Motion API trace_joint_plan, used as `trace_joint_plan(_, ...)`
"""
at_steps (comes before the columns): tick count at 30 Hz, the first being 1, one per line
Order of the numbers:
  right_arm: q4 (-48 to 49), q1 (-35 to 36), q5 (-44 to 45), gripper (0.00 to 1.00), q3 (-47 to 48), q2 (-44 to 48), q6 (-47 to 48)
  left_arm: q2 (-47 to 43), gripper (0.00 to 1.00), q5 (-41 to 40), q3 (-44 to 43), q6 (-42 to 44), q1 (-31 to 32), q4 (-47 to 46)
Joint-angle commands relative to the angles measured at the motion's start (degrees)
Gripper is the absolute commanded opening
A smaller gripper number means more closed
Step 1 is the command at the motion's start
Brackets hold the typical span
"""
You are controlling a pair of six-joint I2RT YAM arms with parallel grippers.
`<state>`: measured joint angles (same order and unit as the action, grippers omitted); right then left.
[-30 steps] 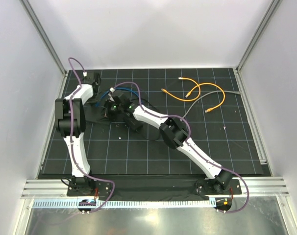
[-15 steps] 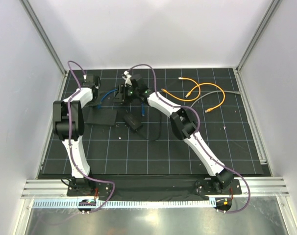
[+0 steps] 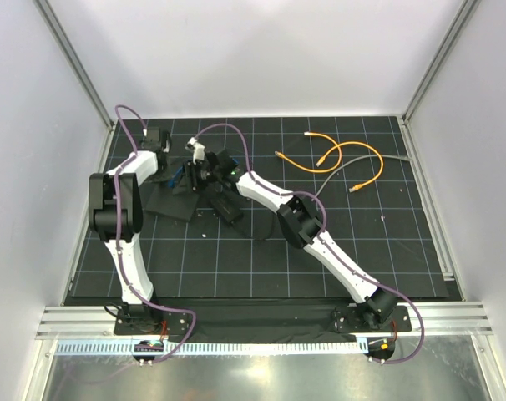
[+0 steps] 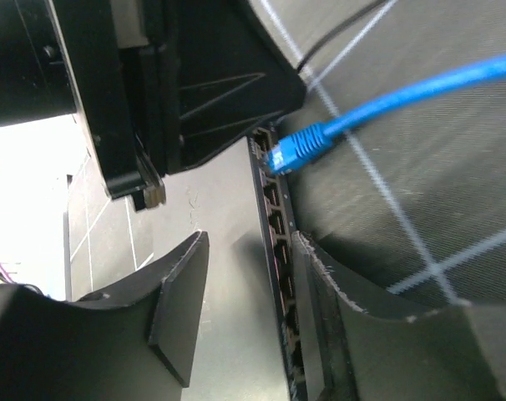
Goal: Pull the plug from the switch port
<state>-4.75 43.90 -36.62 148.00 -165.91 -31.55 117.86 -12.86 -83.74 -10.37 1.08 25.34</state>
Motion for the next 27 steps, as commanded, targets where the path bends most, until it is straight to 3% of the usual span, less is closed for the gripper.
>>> trace_joint_plan(1, 2.8, 0.7, -2.5, 0.50, 1.9, 0.7, 0.0, -2.0, 0.00, 3.7, 1.9, -1.6, 1.3, 0.5)
trace_joint_plan(7, 0.9, 2.1, -3.3, 0.45, 3.0, -0.8, 0.9, -1.5, 0.00, 4.8, 1.4, -3.3, 1.7, 1.6)
trace_joint_plan(11, 0.0, 2.2, -3.5, 0.30, 3.9, -1.8, 0.6, -1.0, 0.00, 5.7, 0.7, -4.9, 1.8, 1.9)
trace_joint_plan(16, 1.1, 2.2, -6.1, 0.19, 5.7, -3.6, -2.2, 0.2, 0.00, 5.8, -0.4, -6.2, 1.8, 1.8)
trace_joint_plan(20, 4.1, 2.8, -10.9, 0.15, 5.9, -3.9, -4.5, 0.4, 0.00, 2.3, -0.5, -11.1, 2.0, 4.5)
trace_joint_plan(27, -2.6, 4.8, -11.5, 0.13, 2.4, 0.0, 0.5, -1.0, 0.00, 0.0, 2.4, -16.3, 3.3, 3.5)
